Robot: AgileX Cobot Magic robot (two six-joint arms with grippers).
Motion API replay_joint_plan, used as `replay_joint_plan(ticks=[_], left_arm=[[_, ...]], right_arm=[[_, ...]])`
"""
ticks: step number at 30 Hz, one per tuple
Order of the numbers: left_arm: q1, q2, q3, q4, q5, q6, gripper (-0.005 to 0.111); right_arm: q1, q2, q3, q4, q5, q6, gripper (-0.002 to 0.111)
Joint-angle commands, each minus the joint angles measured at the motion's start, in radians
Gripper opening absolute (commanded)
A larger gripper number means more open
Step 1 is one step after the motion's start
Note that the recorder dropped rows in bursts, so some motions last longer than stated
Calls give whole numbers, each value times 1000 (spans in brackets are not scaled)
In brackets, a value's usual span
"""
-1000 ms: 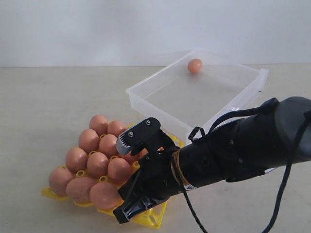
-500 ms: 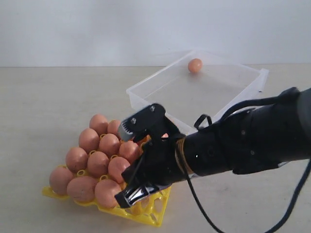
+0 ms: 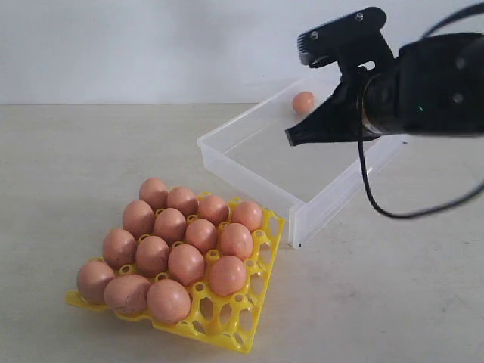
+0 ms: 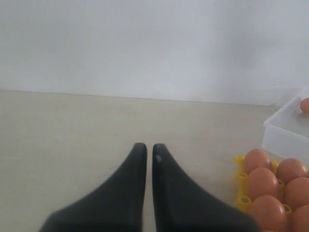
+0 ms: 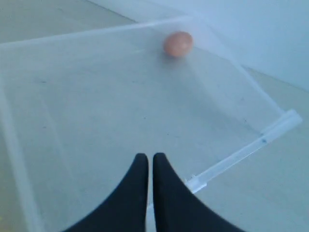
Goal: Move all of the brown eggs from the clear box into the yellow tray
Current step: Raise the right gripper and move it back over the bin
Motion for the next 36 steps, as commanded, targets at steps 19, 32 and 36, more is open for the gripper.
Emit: replay_joint_plan(ticks=[19, 32, 36], left_arm=[[6, -3, 3, -1, -5, 1, 4], [6, -3, 3, -1, -5, 1, 4], [6, -3, 3, -1, -5, 1, 4]], right_arm=[[-316, 697, -871, 1813, -87, -1232, 0], [-299, 907, -1127, 1887, -250, -1031, 0], [-295, 955, -1145, 1880, -289, -918, 0]])
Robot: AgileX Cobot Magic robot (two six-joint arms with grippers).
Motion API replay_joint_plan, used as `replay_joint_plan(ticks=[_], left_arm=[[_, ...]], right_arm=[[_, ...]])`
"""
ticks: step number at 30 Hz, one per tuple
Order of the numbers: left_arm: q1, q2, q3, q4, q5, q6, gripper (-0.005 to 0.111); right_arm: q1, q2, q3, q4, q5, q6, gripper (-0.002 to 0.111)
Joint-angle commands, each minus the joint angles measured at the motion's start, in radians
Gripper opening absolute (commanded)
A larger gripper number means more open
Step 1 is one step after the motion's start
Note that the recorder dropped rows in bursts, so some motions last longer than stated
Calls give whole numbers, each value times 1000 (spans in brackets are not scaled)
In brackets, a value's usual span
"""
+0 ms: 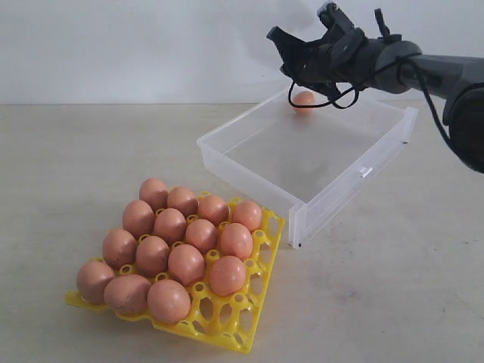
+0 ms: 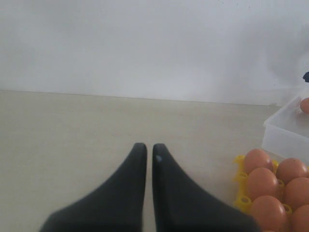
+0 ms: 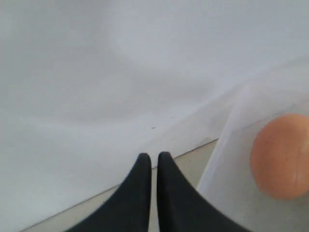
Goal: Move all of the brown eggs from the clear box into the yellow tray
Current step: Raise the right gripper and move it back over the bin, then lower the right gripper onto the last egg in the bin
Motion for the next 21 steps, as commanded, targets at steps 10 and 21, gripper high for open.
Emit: replay_joint_plan(ticks=[10, 21], left_arm=[[6, -3, 3, -1, -5, 1, 4], [6, -3, 3, -1, -5, 1, 4]], right_arm=[[7, 38, -17, -241, -37, 101, 0], [1, 10, -17, -1119, 213, 629, 0]])
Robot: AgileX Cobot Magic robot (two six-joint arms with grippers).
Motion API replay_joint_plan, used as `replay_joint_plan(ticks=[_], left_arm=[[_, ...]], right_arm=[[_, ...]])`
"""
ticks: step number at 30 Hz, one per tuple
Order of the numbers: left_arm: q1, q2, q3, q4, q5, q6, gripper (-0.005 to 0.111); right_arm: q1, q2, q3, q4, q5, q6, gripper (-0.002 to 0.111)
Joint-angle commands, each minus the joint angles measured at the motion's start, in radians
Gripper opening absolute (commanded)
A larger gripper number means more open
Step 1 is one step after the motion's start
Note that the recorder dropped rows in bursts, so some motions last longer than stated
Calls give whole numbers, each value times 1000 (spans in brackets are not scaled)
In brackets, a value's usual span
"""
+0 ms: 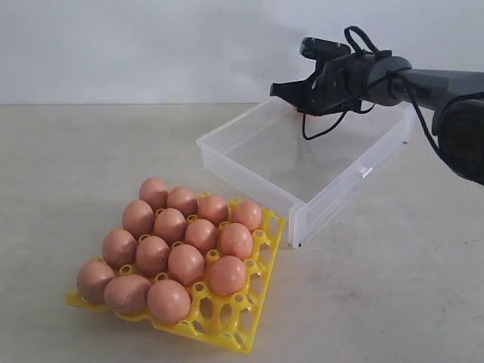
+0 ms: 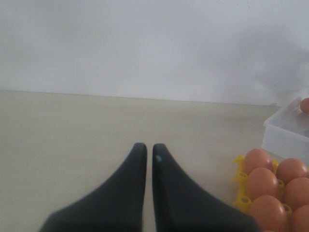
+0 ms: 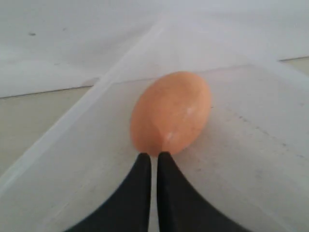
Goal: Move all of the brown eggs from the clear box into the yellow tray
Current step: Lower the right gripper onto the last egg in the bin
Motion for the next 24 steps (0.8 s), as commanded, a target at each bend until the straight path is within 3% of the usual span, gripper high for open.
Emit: replay_joint_plan(ticks=[1, 4, 5, 6, 8, 10, 14, 17, 21, 24], left_arm=[[6, -3, 3, -1, -5, 1, 4], [6, -3, 3, -1, -5, 1, 4], [6, -3, 3, -1, -5, 1, 4], [6, -3, 3, -1, -5, 1, 4], [6, -3, 3, -1, -5, 1, 4], [6, -3, 3, -1, -5, 1, 4], [6, -3, 3, -1, -5, 1, 4], [6, -3, 3, -1, -5, 1, 4], [6, -3, 3, -1, -5, 1, 4], [6, -3, 3, -1, -5, 1, 4]], right_arm=[[-6, -32, -7, -272, 3, 305, 0], [-6, -28, -7, -272, -31, 306, 1], [-6, -28, -7, -270, -56, 301, 6], [-6, -28, -7, -262, -73, 301, 14], [-6, -28, -7, -202, -89, 305, 48], [-6, -28, -7, -111, -93, 315, 63], [-6, -23, -7, 0, -59, 342, 63], [-6, -7, -7, 2, -43, 473, 62], [-15, 15, -7, -30, -44, 688, 48], [-28, 15, -7, -1, -54, 775, 47]])
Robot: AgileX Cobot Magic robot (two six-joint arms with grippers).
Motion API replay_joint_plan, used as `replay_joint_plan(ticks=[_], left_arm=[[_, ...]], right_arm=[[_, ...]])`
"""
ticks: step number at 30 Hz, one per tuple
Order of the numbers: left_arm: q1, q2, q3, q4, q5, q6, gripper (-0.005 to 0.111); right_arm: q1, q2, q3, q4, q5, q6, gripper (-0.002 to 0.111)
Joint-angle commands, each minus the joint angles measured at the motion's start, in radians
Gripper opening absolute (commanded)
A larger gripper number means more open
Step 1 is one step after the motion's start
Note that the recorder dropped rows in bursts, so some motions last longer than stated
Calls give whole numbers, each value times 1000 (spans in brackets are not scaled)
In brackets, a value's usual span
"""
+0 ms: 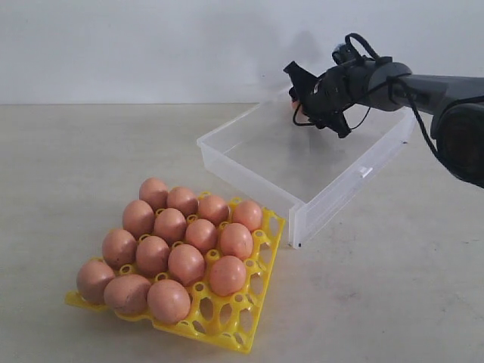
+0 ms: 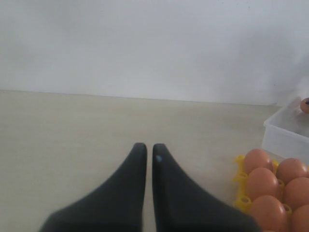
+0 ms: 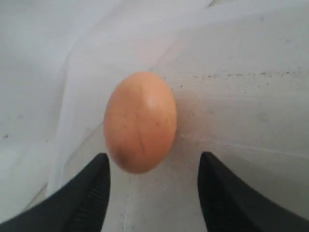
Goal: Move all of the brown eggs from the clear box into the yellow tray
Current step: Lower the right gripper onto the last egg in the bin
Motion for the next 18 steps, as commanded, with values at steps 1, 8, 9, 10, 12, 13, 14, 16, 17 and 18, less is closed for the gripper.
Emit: replay_joint_plan(ticks=[1, 8, 9, 10, 12, 13, 14, 16, 17, 18], left_arm=[[6, -3, 3, -1, -5, 1, 4], [6, -3, 3, -1, -5, 1, 4], [6, -3, 3, -1, -5, 1, 4], [6, -3, 3, -1, -5, 1, 4], [6, -3, 3, -1, -5, 1, 4], [6, -3, 3, -1, -5, 1, 4], [6, -3, 3, -1, -5, 1, 4], [6, -3, 3, -1, -5, 1, 4], [6, -3, 3, -1, -5, 1, 4], [6, -3, 3, -1, -5, 1, 4]], right_arm=[[-25, -7, -5, 4, -13, 133, 46], [-21, -17, -5, 7, -10, 86, 0], [-16, -27, -5, 7, -5, 19, 0], [-11, -42, -5, 5, -1, -81, 0], [-2, -74, -5, 0, 21, -351, 0], [7, -107, -5, 0, 61, -569, 0], [11, -124, -5, 0, 93, -659, 0], [13, -155, -5, -9, 176, -801, 0], [13, -169, -5, -15, 230, -859, 0], [13, -181, -5, -20, 287, -906, 0]])
